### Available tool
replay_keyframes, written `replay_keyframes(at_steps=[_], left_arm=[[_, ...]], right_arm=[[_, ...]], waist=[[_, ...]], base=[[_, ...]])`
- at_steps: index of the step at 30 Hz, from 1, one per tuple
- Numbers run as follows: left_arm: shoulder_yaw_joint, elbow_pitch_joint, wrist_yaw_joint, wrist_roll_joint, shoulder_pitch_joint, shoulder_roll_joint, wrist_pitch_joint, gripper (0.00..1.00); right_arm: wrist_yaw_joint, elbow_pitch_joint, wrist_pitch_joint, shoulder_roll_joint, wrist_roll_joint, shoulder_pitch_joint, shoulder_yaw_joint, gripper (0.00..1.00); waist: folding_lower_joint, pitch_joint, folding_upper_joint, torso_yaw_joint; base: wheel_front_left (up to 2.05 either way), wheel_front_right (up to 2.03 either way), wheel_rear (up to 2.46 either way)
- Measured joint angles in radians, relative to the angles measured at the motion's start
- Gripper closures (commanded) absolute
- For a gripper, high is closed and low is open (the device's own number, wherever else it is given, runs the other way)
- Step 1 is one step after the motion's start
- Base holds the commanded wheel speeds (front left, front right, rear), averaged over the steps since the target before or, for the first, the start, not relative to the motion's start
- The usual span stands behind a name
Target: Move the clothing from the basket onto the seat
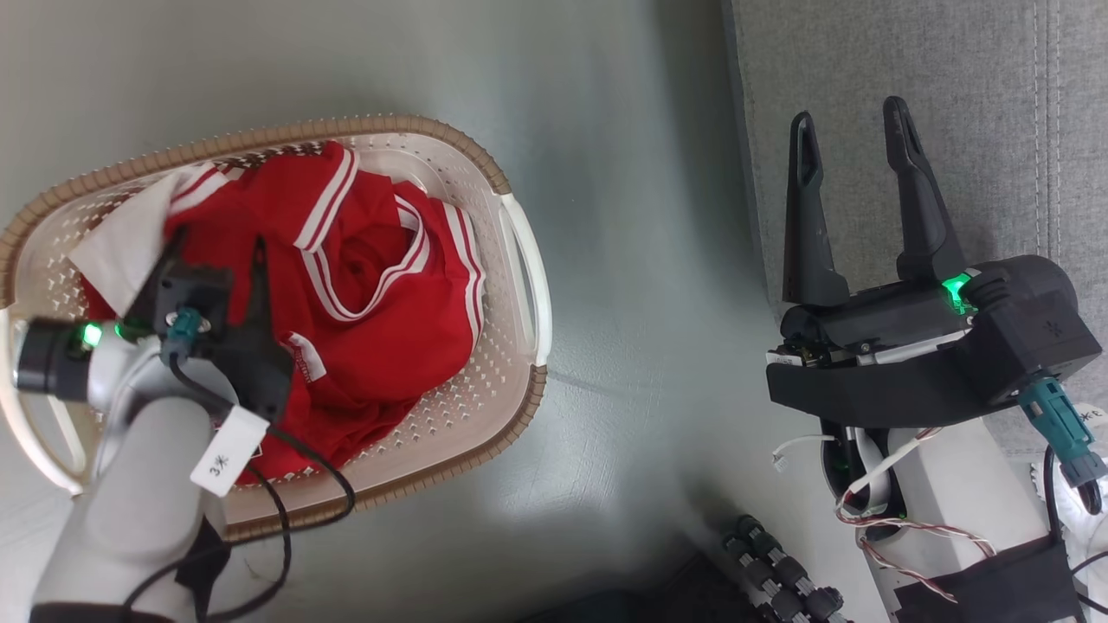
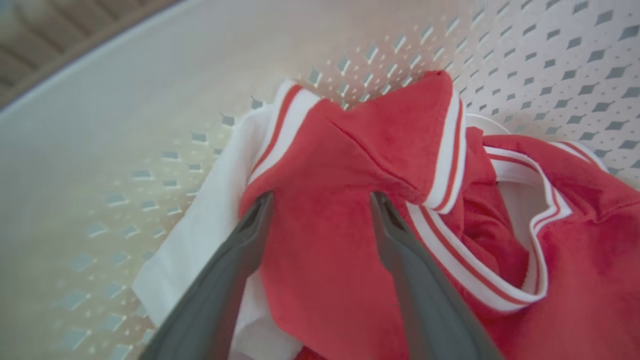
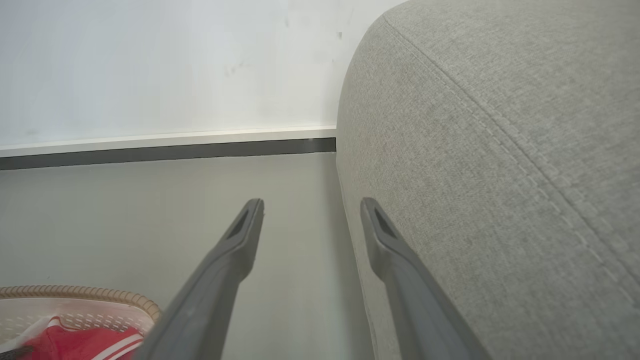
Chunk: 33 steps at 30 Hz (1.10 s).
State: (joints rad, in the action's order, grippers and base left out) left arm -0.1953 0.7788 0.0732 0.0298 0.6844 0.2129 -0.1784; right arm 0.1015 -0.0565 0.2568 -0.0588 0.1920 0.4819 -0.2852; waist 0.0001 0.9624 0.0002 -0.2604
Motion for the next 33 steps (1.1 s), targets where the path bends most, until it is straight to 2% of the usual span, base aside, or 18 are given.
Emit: replay_keyframes(at_steps=[16,17,19,20,21,33], left_arm=[[0.019,0.062,0.041,-0.054,0.068,0.007,-0.036,0.00],[0.020,0.070,0.041,-0.056,0.069,0.007,-0.036,0.20],[0.021,0.089,0.041,-0.057,0.070,0.008,-0.036,0.78],[0.021,0.103,0.042,-0.058,0.070,0.007,-0.036,0.95],[0.019,0.109,0.042,-0.058,0.070,0.007,-0.036,1.00],[0.014,0.148,0.042,-0.056,0.069,-0.030,-0.053,1.00]], right_arm=[[0.005,0.027,0.000,0.003,0.011,0.006,-0.015,0.00],[0.005,0.028,0.000,0.003,0.011,0.006,-0.016,0.00],[0.005,0.029,0.000,0.003,0.011,0.006,-0.020,0.00],[0.005,0.032,0.000,0.004,0.012,0.007,-0.024,0.00],[0.005,0.033,0.000,0.004,0.016,0.008,-0.026,0.00],[0.010,0.081,0.000,0.006,0.047,0.023,-0.030,0.00]], waist=[[0.0000,0.017,-0.0002,-0.009],[-0.0001,0.019,-0.0002,-0.010],[0.0000,0.021,-0.0002,-0.013],[0.0000,0.024,-0.0002,-0.016],[0.0000,0.024,-0.0001,-0.018],[0.0000,-0.011,-0.0002,-0.018]], base=[[0.00,0.00,0.00],[0.00,0.00,0.00],[0.00,0.00,0.00],[0.00,0.00,0.00],[0.00,0.00,0.00],[0.00,0.00,0.00]])
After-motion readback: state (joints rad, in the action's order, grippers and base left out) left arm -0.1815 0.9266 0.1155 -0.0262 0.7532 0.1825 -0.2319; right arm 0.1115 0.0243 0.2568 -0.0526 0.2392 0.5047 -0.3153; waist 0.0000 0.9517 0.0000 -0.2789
